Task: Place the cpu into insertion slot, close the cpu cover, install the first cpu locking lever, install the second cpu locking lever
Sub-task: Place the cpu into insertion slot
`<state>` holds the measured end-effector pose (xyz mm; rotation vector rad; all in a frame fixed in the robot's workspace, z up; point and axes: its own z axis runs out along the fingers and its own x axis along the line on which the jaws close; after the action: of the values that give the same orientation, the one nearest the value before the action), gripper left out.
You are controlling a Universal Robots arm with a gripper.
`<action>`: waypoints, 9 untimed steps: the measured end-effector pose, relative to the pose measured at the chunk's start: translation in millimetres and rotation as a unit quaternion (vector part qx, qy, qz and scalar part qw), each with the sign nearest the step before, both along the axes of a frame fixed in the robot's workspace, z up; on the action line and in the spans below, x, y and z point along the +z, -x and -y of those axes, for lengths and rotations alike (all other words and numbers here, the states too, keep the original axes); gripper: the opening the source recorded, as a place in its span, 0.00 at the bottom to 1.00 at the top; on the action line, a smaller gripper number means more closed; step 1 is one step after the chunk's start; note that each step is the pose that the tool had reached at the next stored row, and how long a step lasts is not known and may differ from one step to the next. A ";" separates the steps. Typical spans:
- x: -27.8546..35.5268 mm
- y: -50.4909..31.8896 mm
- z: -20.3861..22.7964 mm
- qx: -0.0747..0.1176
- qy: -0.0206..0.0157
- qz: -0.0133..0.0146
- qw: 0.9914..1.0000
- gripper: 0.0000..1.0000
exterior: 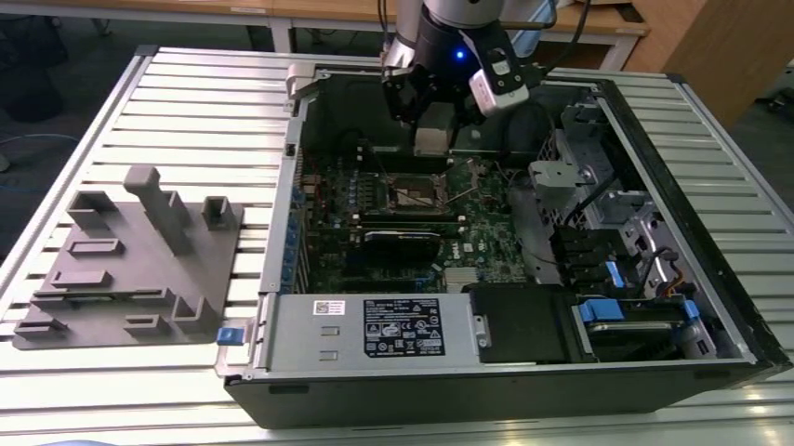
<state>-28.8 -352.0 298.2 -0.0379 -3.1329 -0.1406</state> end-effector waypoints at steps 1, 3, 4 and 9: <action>-0.2 0.0 0.0 0.000 0.000 0.000 1.000 0.54; -0.2 0.0 0.0 0.000 0.000 0.000 1.000 0.54; -0.3 0.0 0.0 0.000 0.000 0.000 1.000 0.54; -1.8 0.0 0.0 0.000 0.000 0.000 1.000 0.54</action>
<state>-28.8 -352.0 296.4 -0.0379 -3.1329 -0.1405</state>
